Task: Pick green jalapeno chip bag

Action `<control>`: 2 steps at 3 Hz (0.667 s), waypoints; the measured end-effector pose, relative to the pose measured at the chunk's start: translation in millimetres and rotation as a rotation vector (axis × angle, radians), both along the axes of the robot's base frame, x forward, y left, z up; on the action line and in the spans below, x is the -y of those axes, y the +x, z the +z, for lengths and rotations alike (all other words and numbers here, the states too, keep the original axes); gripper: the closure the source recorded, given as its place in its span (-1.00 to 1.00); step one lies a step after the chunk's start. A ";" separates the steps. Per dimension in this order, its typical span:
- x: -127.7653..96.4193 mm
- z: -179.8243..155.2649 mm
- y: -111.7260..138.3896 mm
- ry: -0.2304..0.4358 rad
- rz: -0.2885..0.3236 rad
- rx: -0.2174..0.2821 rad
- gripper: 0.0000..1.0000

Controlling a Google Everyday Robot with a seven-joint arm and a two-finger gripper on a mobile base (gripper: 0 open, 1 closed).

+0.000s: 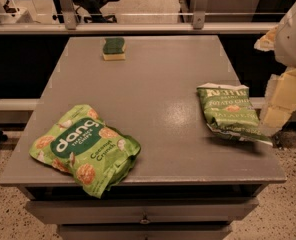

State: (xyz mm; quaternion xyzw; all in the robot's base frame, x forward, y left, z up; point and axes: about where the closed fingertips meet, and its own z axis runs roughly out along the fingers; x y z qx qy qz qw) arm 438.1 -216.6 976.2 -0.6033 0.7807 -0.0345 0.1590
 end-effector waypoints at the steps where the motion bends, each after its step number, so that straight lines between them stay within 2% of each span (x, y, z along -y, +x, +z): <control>1: -1.5 3.5 -0.9 0.012 0.011 0.013 -1.00; 2: -5.0 -3.8 1.0 0.051 0.026 0.027 -1.00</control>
Offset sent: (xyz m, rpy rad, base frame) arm 0.0052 0.0085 -0.0177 0.1037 -0.0296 0.0435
